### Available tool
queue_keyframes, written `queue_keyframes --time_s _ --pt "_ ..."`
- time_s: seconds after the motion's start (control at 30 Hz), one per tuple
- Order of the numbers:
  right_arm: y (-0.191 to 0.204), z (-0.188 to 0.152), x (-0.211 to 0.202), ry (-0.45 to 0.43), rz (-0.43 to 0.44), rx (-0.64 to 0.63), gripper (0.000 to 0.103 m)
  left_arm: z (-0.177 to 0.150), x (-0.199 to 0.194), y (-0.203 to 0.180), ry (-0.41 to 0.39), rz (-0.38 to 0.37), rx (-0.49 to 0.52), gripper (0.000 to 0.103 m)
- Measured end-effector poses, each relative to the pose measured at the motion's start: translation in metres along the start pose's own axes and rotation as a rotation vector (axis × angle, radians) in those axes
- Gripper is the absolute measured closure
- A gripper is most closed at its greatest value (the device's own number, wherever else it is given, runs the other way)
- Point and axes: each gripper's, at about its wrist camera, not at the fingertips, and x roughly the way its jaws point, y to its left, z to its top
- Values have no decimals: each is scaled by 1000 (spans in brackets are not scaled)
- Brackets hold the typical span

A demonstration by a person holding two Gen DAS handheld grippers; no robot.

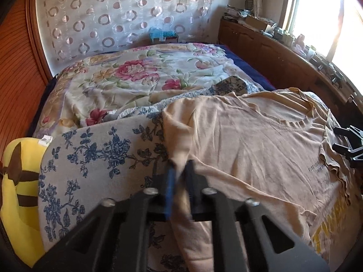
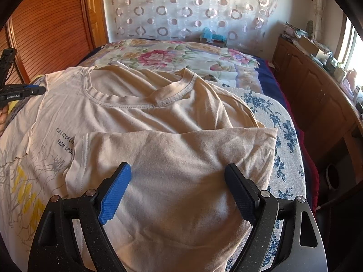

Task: Fold small clothes
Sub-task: 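Close the left gripper on the shirt hem while the right gripper grasps it too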

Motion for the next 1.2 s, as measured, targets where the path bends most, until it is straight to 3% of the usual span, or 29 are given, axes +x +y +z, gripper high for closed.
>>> queue_keyframes --time_s 0.13,0.3,0.57,0.87,0.93,1.03,1.07,1.1,1.17,1.2 --pt "0 0 0 -2 -6 2 17 3 -9 4 -40 27 -12 102" --pt "-12 0 -10 -17 7 18 23 4 -9 10 -36 29 -18 102" --pt "-60 17 -7 -11 -70 56 32 1 -4 12 -26 27 -28 102" --pt "-92 12 9 20 -64 113 35 -1 6 10 -9 44 -28 98" --pt "-90 13 8 14 -58 104 40 0 7 12 -6 38 -41 94" --pt "-86 17 8 8 -28 80 60 3 11 15 -1 13 -66 92" --pt "-84 18 9 9 -20 71 72 4 11 14 -3 15 -59 93" --pt "-81 22 10 10 -5 57 85 4 11 12 -6 17 -44 97" --pt "-73 27 12 10 14 17 98 6 7 9 -27 -8 -37 102" --pt "-68 29 12 9 9 -4 99 7 2 6 -38 -4 -37 102"
